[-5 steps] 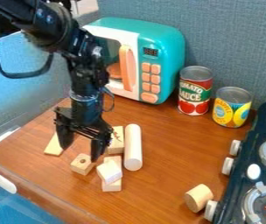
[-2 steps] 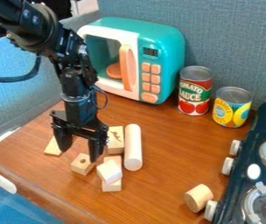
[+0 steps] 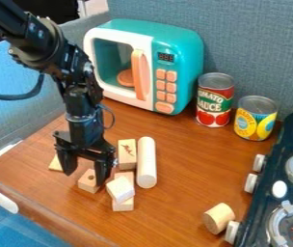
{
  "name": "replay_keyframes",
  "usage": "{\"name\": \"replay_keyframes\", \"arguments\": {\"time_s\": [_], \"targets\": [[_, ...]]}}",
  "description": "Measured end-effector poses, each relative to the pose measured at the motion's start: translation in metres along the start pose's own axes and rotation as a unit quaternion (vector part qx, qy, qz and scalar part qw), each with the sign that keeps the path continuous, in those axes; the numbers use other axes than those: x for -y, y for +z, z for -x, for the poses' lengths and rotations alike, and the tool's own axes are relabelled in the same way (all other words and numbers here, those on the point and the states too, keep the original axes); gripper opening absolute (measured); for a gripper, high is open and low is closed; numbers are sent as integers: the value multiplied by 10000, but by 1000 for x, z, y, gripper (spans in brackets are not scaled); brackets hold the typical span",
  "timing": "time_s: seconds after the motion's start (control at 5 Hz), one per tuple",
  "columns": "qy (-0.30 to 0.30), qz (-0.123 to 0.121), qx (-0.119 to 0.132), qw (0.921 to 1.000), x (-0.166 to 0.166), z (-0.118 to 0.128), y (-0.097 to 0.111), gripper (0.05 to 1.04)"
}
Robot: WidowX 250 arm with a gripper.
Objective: Put the cube with a hole on the top of other cube
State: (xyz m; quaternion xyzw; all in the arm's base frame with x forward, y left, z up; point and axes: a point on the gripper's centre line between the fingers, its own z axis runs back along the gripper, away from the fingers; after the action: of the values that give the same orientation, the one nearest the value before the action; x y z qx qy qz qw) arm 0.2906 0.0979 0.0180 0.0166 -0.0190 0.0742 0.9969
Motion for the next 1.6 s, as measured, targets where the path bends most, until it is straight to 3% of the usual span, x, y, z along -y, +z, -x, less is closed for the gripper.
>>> {"name": "replay_keyframes", "arguments": {"time_s": [0.4,0.6,0.8,1.0,1.2,1.4,1.6], "targets": [[63,-28,20,10000,0,2,-4,948],[-150,237,53,9996,4,3,-6,641],[-318,406,33,9987,7,8,-2,530],[-366,634,485,9961,4,8,23,530],[-416,931,640,9927,-1,12,37,530],[-659,862,919,9898,-2,11,59,530],[-1706,1058,781,9765,22,13,65,530]]}}
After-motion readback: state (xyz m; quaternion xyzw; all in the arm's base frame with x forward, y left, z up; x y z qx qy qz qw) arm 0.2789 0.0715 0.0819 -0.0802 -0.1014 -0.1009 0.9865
